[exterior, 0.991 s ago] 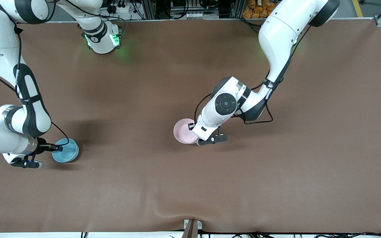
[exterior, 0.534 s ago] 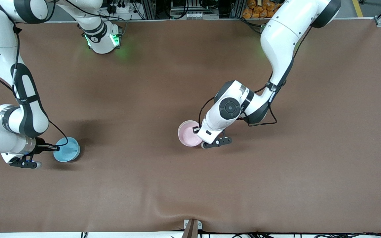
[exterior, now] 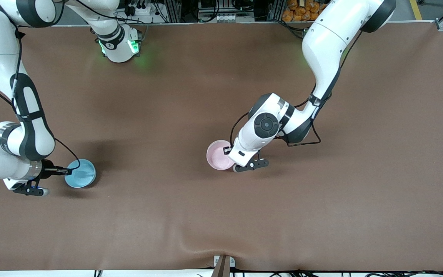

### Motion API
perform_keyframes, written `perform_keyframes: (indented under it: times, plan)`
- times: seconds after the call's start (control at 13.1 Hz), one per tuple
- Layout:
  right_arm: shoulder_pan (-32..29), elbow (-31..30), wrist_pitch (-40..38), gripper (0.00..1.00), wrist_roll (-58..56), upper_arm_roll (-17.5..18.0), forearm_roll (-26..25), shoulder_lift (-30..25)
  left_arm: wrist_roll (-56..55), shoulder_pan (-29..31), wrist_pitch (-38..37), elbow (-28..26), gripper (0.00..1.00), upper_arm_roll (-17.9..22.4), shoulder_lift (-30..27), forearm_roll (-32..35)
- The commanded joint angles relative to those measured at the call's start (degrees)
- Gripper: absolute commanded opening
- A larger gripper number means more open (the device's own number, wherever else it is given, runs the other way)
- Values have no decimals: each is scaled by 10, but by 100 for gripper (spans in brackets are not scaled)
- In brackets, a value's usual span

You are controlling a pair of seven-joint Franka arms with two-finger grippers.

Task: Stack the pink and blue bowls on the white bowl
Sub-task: 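Release the pink bowl with the left gripper while the right gripper grasps the blue bowl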

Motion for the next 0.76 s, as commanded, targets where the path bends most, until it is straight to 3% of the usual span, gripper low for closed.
perform_keyframes:
  times: [0.0,0.69]
  plan:
    - [-2,-4,-42,0,-34,6,12,-28,-10,-2,6,-10,0,-1,-5,11]
    - [-1,-4,-184,0,-74,69,16,-90,-35,-13,6,-16,0,-1,-4,12]
